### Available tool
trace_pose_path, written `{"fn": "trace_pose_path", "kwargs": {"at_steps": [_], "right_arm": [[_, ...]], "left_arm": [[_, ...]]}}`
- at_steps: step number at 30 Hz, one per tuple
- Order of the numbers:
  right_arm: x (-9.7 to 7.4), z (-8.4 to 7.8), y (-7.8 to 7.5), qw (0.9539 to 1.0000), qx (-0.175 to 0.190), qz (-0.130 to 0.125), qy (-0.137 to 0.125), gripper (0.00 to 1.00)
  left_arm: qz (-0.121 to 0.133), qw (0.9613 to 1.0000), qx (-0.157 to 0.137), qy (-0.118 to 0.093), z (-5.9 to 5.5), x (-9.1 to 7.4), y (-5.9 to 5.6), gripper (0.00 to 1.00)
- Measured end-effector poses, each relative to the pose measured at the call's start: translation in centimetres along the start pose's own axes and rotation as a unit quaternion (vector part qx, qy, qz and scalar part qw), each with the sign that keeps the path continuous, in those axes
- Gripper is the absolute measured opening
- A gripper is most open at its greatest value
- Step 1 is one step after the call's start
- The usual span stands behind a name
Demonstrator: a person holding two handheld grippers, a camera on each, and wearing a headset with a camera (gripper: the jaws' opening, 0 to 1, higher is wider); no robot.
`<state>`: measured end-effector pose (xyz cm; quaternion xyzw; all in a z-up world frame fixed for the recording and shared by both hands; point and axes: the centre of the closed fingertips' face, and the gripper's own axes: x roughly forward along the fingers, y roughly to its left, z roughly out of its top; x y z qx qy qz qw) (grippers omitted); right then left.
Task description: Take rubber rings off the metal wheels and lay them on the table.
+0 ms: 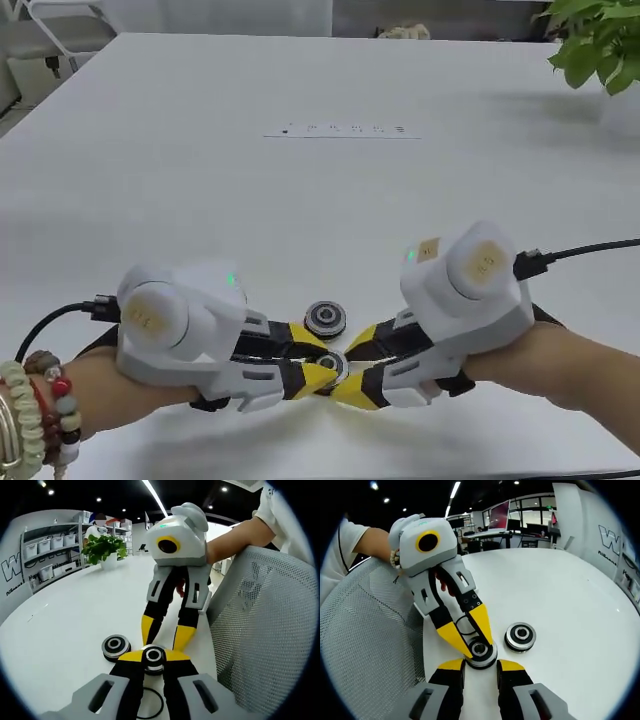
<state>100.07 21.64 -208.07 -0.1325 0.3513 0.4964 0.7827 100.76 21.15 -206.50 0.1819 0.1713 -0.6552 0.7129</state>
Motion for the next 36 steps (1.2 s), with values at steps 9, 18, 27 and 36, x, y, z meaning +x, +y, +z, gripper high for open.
{"fn": "trace_pose_path", "kwargs": {"at_steps": [9,18,27,36], "right_arm": [[-0.1,-0.2,0.0,0.9998,-0.017,0.001,0.007,0.19],[-0.4,-0.8,-0.4,0.9980,-0.052,-0.012,0.036,0.03],[-0.4,-0.8,-0.9,0.9993,-0.014,-0.015,0.030,0.00],[-0.9,-0.7,-1.4,0.9969,0.075,-0.016,0.017,0.00]], "left_arm": [[0.001,1.0000,-0.004,-0.005,0.0,0.1,0.3,0.08],[0.007,0.9999,-0.006,-0.006,0.1,0.1,0.4,0.08],[0.005,1.0000,-0.002,-0.004,0.3,0.1,0.3,0.08],[0.001,1.0000,-0.003,0.001,0.2,-0.1,0.3,0.08]]}}
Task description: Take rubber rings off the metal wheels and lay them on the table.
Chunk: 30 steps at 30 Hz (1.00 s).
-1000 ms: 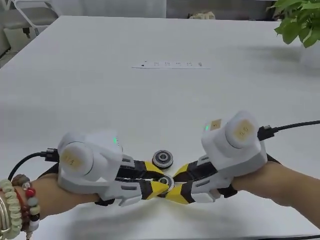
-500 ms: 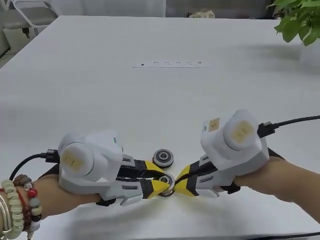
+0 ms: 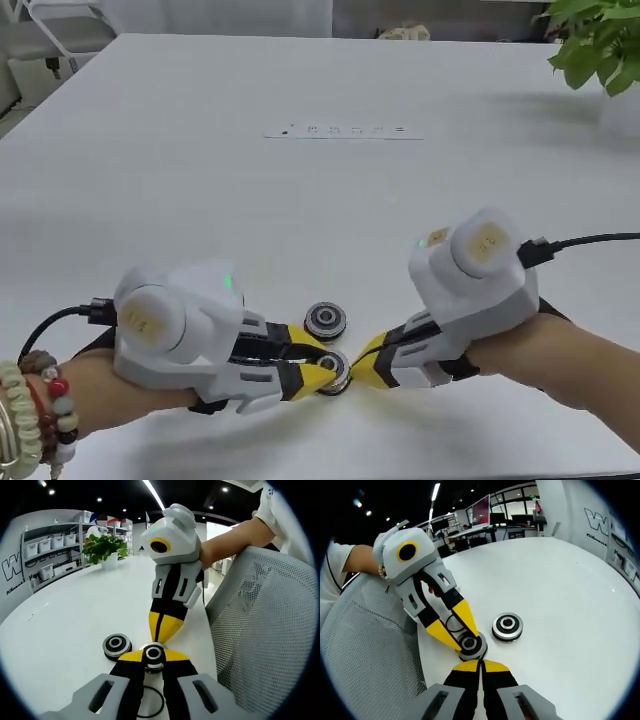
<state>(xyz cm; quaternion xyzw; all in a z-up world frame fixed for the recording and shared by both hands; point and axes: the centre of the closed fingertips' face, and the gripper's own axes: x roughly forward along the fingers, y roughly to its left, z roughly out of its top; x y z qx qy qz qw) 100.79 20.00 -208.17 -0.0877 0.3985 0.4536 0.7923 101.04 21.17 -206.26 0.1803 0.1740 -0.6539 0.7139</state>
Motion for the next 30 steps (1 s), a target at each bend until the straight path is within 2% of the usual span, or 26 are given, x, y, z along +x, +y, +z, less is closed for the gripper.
{"fn": "trace_pose_path", "kwargs": {"at_steps": [3,6,8,9,13,30], "right_arm": [[-0.2,0.3,0.0,0.9988,0.048,0.006,-0.008,0.00],[-0.5,0.6,0.0,0.9948,0.098,0.015,-0.021,0.00],[-0.8,1.3,0.1,0.9914,0.120,0.028,-0.044,0.00],[-0.8,1.0,-0.1,0.9921,0.119,0.022,-0.033,0.00],[-0.7,1.2,0.4,0.9931,0.111,0.022,-0.030,0.00],[-0.6,1.7,1.1,0.9922,0.113,0.036,-0.038,0.00]], "left_arm": [[-0.001,1.0000,-0.001,0.000,0.0,0.0,0.0,0.08],[-0.001,1.0000,0.001,0.002,0.0,0.0,0.0,0.07],[-0.001,1.0000,0.002,0.003,0.0,0.0,0.0,0.08],[0.001,1.0000,0.002,0.004,0.0,0.0,0.0,0.08],[0.004,0.9999,0.008,0.011,0.0,0.0,-0.1,0.07],[0.003,0.9999,0.011,0.010,0.0,0.0,-0.1,0.07]]}}
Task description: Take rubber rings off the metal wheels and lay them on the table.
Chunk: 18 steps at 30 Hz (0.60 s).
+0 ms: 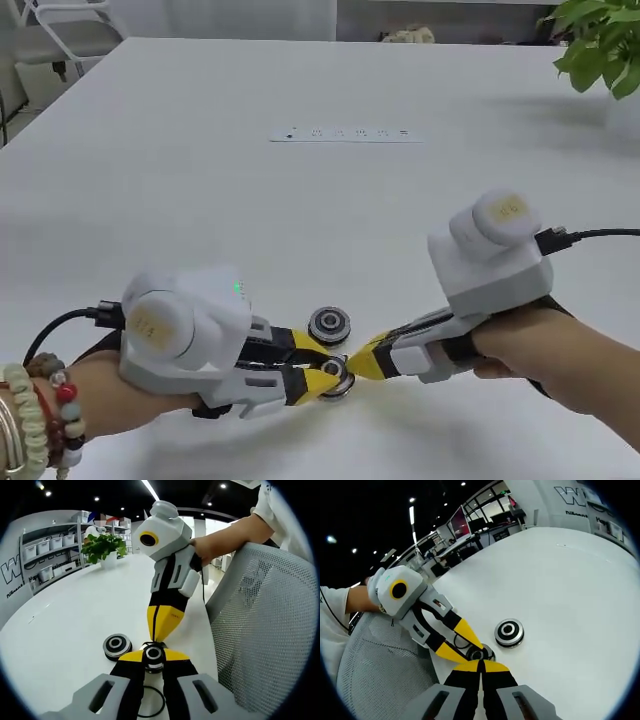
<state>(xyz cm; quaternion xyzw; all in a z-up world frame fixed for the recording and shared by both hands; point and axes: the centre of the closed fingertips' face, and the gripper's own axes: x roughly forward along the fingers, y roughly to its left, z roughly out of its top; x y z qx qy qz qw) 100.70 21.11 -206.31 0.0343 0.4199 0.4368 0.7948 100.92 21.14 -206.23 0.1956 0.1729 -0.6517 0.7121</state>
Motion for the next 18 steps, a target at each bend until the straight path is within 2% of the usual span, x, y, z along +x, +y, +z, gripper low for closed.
{"fn": "trace_pose_path", "kwargs": {"at_steps": [18], "right_arm": [[0.10,0.02,0.17,0.9994,-0.034,-0.006,0.007,0.00]], "left_arm": [[0.000,1.0000,-0.001,-0.002,-0.04,0.00,0.01,0.08]]}}
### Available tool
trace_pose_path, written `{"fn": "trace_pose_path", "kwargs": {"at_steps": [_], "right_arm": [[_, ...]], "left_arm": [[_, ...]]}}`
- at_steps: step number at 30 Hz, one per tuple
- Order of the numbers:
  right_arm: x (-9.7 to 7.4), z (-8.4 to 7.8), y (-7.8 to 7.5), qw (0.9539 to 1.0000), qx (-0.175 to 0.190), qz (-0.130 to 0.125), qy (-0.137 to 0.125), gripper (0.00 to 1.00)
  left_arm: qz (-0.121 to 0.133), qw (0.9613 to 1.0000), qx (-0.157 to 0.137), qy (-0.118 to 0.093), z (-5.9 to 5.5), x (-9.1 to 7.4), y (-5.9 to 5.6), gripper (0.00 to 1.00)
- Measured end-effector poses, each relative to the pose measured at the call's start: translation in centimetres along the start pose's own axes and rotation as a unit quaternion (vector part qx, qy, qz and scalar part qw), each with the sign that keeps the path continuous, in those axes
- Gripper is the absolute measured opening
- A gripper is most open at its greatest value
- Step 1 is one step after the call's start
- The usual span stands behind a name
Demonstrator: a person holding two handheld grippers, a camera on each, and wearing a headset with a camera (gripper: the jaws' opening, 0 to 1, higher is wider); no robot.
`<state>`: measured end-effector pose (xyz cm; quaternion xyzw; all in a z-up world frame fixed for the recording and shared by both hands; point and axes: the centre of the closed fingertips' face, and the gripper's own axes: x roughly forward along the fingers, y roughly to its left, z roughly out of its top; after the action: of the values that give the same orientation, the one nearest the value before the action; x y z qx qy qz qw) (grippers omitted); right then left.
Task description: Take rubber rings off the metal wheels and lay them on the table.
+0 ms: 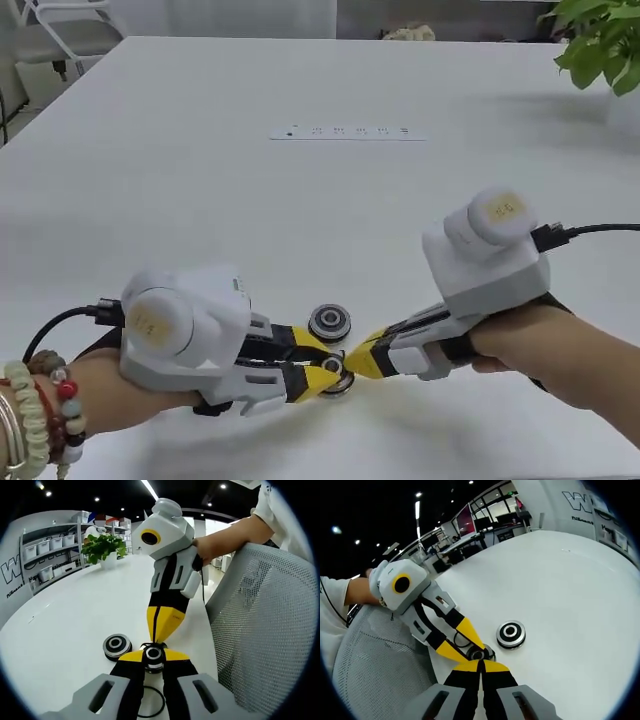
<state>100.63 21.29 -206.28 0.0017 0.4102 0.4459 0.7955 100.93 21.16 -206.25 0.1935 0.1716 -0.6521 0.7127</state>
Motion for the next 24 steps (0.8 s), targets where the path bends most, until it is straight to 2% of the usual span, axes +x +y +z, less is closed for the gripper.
{"fn": "trace_pose_path", "kwargs": {"at_steps": [20,24], "right_arm": [[0.06,0.28,0.29,0.9999,-0.003,0.010,-0.008,0.00],[0.05,0.66,0.83,0.9995,0.001,0.025,-0.018,0.00]], "left_arm": [[-0.001,1.0000,-0.001,-0.003,-0.04,-0.04,0.00,0.08],[-0.001,1.0000,-0.001,-0.004,-0.04,-0.04,0.01,0.08]]}}
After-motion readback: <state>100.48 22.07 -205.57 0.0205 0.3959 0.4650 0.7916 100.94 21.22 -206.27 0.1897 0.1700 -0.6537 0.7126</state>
